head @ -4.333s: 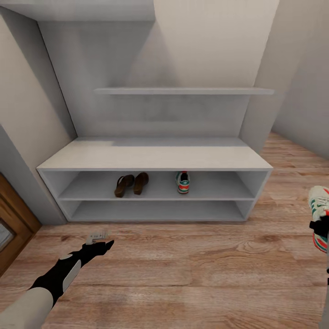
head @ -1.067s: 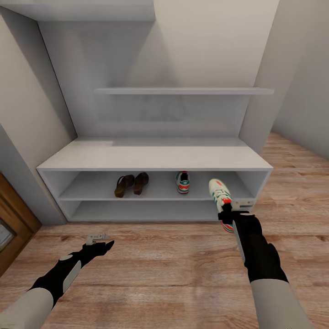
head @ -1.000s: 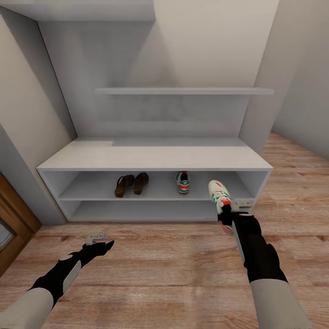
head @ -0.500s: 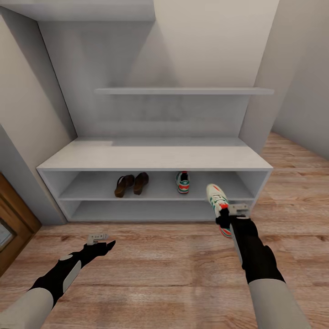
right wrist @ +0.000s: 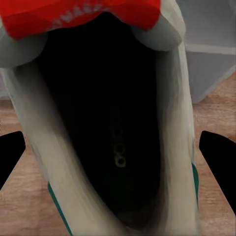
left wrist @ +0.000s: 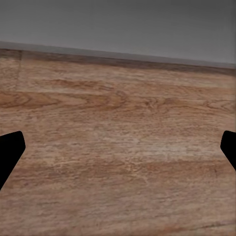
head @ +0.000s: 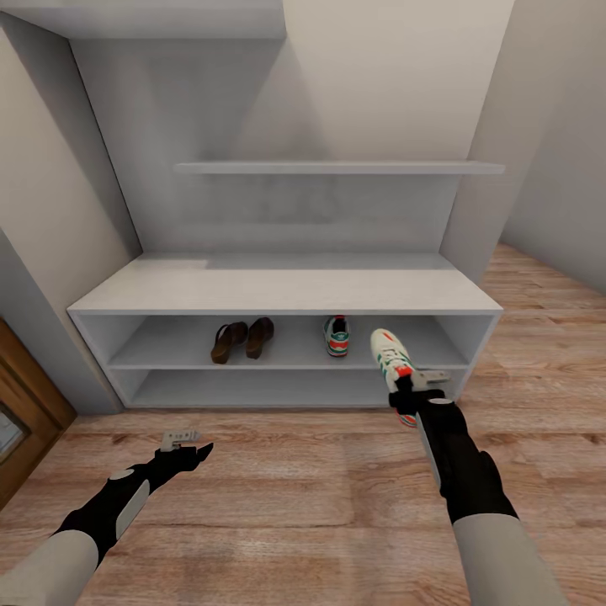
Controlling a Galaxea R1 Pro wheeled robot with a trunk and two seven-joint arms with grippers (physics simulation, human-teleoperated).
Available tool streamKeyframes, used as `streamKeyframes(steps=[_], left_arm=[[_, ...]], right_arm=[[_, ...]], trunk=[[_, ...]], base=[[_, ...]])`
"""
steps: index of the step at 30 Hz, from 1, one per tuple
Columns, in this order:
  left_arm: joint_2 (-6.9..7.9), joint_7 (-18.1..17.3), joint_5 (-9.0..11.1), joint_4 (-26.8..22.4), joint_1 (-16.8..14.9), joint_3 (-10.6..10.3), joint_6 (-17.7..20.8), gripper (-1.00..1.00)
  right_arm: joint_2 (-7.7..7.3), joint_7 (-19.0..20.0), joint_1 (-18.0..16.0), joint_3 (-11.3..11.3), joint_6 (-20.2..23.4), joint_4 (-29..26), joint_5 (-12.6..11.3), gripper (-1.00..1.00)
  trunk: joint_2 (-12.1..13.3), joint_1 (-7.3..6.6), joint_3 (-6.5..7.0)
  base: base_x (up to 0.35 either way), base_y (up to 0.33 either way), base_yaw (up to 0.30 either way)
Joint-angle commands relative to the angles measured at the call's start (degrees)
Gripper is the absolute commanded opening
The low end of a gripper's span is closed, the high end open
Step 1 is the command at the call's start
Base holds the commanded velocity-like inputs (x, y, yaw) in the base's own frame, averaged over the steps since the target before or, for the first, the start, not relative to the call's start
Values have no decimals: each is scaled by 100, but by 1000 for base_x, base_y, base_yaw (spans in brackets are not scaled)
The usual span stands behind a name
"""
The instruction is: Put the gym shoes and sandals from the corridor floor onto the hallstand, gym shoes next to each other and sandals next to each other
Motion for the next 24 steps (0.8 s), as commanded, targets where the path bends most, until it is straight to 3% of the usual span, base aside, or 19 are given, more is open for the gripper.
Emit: streamKeyframes(steps=[1,3,11,20,24], left_arm=[[7,0,60,-9,0,-36,31,100],[7,0,60,-7,-1,-36,29,100],[7,-109,60,-4,-3,-36,1,100],[23,-1736,45,457,-3,-28,-1039,100],[21,-1999,36,511,-3,-34,-1200,100]], right_arm=[[4,-6,-4,10,21,-6,-136,-100],[3,-6,-5,20,19,-6,-345,-100],[3,-6,-4,24,18,-6,-480,-100],[-12,-6,-5,20,-165,13,-491,-100],[-17,-6,-5,22,-311,207,-490,-100]], trunk=[[-2,-1,-5],[-2,-1,-5],[-2,-1,-5],[-2,-1,-5],[-2,-1,-5]], base=[[0,0,0],[0,0,0],[0,0,0],[23,0,0],[218,0,0]])
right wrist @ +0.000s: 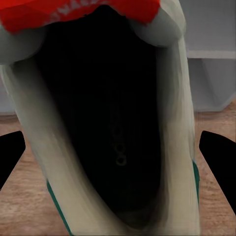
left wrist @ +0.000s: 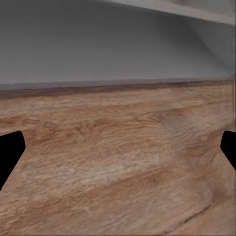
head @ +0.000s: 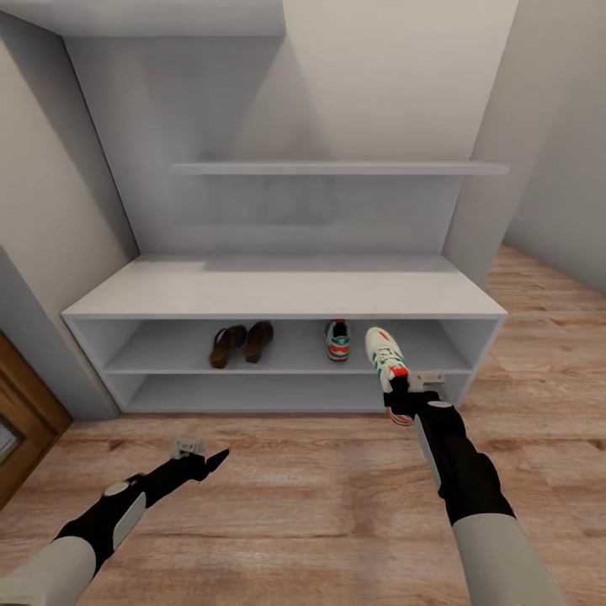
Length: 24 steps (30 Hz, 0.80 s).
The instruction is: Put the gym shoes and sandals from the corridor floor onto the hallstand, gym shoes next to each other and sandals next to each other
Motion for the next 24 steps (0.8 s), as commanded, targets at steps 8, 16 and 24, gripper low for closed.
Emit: streamKeyframes(steps=[8,16,24], left_arm=[[1,-82,3,24,-4,-57,-169,100],[-7,-84,-1,29,-2,-62,-182,100],[-7,-85,-1,29,2,-67,-184,100]], right_arm=[[0,10,-2,-10,-21,207,43,-100],[-2,10,-2,-14,-191,239,42,-100],[-2,10,-4,-15,-215,248,42,-100]], trunk=[[-2,1,-5],[-2,1,-5],[-2,1,-5]], base=[[61,0,0],[4,0,0],[174,0,0]])
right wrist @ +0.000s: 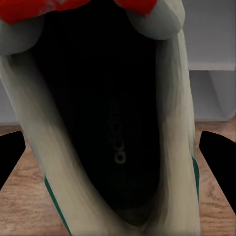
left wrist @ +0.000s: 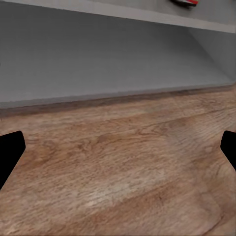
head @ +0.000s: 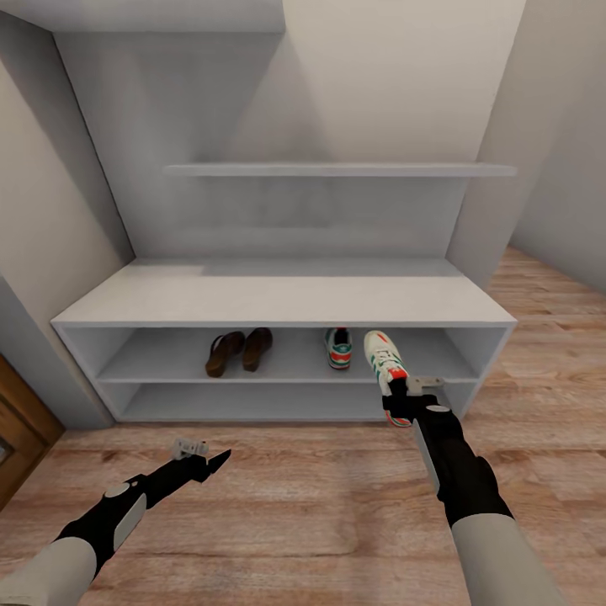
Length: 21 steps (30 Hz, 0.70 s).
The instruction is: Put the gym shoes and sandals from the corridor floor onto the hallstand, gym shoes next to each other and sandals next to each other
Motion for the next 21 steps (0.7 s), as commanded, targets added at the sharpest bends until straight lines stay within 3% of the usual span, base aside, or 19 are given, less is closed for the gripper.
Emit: streamKeyframes(steps=[1,18,21], left_arm=[[6,2,35,7,-3,-43,-36,100],[-3,3,35,4,-9,-43,-35,100],[-3,3,35,1,-10,-43,-35,100]], right_arm=[[5,11,-4,-9,28,-7,41,-100],[5,11,-1,-9,28,-1,41,-100],[5,11,0,-9,28,-4,41,-100]], trunk=[[-2,-1,-5],[-2,-1,-5],[-6,7,-71]], base=[[31,0,0],[34,0,0],[0,0,0]])
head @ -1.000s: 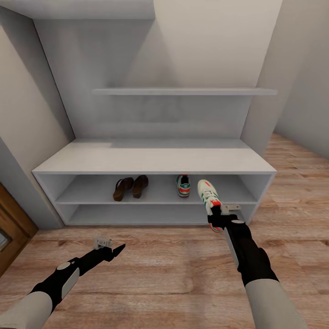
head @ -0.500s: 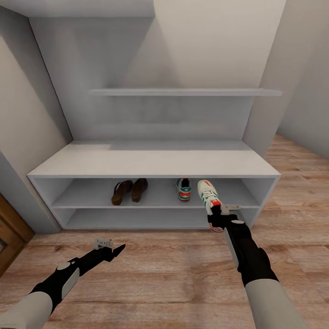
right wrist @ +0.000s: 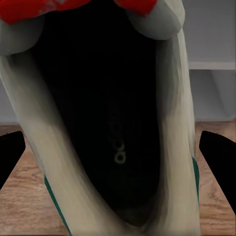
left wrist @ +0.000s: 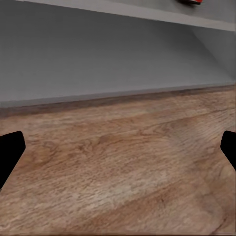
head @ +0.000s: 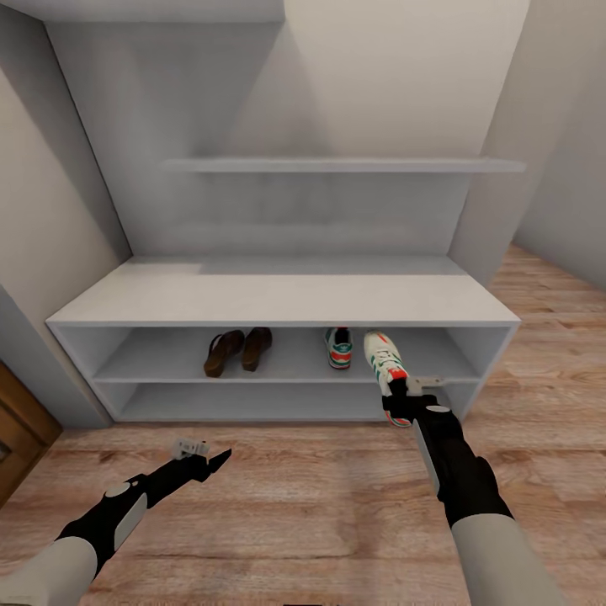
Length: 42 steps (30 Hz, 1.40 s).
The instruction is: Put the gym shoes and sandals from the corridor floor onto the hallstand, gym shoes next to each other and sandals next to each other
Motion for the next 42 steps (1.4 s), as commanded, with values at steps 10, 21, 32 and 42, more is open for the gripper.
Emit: streamKeyframes(steps=[10,21,32,42], left_arm=[[6,0,35,9,-4,-42,-37,100],[6,-3,35,4,-4,-42,-37,100],[6,2,34,7,-4,-42,-37,100],[6,2,33,7,-2,-44,-37,100]], right_arm=[[5,11,-4,-9,28,-10,42,-100],[5,11,-4,-9,28,-10,42,-100],[5,11,-5,-9,28,-10,42,-100],[5,11,-3,-9,28,-10,42,-100]], trunk=[[-16,24,-227],[-29,50,-449],[-29,50,-449],[-29,50,-449]], base=[[0,0,0],[0,0,0],[53,5,0],[222,4,0]])
